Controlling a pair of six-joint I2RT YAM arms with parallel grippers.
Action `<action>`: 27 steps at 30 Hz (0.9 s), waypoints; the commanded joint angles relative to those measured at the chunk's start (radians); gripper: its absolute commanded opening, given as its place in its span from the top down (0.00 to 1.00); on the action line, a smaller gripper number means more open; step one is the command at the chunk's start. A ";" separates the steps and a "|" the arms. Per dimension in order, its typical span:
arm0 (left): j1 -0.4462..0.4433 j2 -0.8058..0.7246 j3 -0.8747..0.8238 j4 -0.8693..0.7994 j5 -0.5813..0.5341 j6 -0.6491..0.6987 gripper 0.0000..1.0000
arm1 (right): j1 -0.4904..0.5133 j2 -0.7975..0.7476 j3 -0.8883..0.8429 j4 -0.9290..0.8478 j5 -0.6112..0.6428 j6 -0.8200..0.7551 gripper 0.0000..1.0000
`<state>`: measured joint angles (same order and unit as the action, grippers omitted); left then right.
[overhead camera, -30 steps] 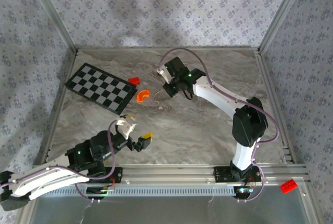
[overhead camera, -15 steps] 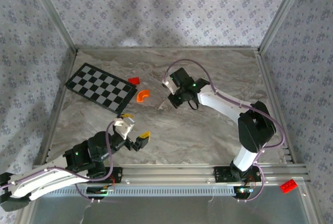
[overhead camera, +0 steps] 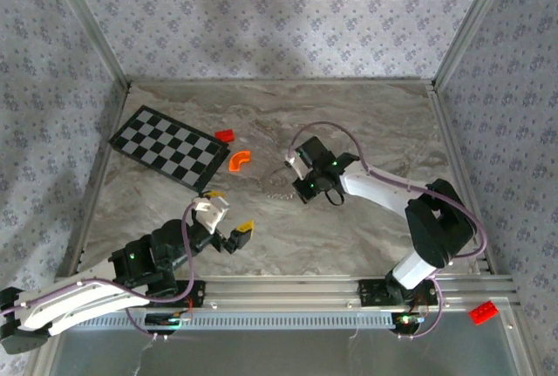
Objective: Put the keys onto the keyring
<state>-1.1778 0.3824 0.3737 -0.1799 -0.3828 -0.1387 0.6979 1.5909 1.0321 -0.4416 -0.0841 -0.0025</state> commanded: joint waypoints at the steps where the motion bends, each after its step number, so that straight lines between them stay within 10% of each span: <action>1: 0.005 -0.002 0.016 0.033 -0.014 0.018 0.00 | 0.007 -0.042 -0.026 0.040 -0.025 0.044 1.00; 27: 0.005 0.079 0.041 0.078 -0.002 0.009 0.00 | 0.093 -0.120 -0.235 0.164 -0.032 0.178 1.00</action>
<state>-1.1778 0.4515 0.3752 -0.1505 -0.3824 -0.1318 0.7818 1.4979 0.8200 -0.3164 -0.1051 0.1417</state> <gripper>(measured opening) 0.994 0.055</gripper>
